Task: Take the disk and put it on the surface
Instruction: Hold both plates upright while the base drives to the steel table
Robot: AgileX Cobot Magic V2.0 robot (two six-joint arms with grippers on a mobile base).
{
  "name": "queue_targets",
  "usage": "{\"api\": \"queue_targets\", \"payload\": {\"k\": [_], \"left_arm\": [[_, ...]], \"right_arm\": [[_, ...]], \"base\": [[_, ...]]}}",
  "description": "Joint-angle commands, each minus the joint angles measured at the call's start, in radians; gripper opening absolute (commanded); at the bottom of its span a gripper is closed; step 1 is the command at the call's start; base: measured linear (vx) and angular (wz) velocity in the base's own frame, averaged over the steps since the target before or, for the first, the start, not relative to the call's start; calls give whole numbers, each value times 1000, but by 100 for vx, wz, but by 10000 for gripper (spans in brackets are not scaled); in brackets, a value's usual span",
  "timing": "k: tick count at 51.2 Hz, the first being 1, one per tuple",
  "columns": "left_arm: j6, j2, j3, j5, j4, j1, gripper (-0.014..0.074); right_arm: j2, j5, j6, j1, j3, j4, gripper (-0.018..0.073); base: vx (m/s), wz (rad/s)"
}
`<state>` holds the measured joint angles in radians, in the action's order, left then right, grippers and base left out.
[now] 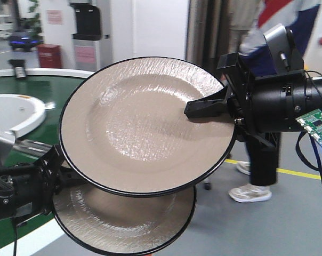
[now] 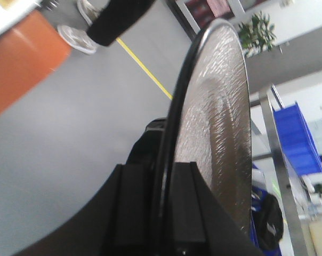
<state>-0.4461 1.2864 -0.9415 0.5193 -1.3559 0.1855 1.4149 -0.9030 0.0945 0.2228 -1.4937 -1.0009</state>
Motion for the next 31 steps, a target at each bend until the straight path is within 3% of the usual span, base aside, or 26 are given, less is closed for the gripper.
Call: {"api": "queue_targets", "payload": {"k": [1,31], "left_arm": [[15,-37,-35,0,-87,5,1],[15,-37,-35,0,-87,5,1]], "right_arm": [[-40,78,-3,-4,-43,-103,-6],[-40,78,-3,-4,-43,-103,-6]], "base": [[-1,-54],[8,-51]]}}
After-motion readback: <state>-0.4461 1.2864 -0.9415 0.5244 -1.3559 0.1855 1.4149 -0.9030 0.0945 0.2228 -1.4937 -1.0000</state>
